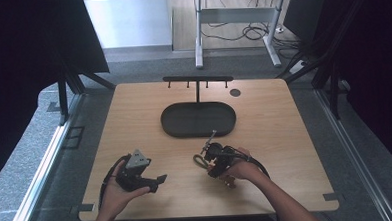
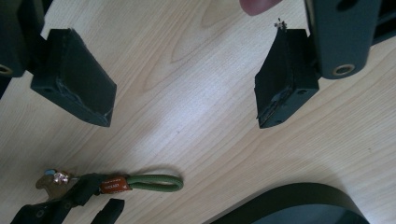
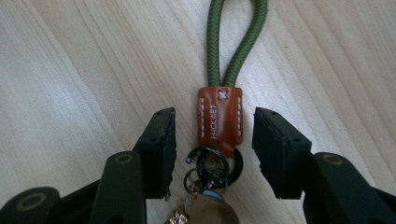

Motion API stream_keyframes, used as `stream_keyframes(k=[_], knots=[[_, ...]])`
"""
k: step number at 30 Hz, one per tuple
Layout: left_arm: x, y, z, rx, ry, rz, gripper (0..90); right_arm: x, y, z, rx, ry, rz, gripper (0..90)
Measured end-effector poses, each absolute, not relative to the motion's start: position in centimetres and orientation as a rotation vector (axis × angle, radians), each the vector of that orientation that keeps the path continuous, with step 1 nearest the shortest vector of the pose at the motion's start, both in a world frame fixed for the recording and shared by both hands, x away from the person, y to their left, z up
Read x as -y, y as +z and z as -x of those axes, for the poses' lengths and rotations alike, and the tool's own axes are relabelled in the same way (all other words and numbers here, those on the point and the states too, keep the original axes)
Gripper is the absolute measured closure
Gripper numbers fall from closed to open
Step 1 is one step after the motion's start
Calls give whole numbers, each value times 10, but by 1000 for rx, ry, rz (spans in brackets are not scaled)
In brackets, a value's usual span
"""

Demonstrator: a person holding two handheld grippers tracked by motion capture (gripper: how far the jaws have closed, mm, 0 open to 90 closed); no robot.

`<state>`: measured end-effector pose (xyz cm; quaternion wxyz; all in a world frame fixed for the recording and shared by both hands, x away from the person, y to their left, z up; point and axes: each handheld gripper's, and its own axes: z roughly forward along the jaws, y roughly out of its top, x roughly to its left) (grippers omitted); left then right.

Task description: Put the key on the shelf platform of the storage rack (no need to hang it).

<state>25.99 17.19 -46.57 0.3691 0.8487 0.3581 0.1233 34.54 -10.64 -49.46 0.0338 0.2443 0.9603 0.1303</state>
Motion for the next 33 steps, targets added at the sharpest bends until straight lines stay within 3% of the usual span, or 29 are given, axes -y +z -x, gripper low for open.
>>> stream_keyframes(k=[17, 33], knots=[[-172, -466, -260, -925, 318, -2173, 211, 104, -503, -349, -2949, 379, -756, 658], [-174, -465, -260, -931, 323, -2168, 210, 119, -485, -349, -2953, 455, -781, 672]])
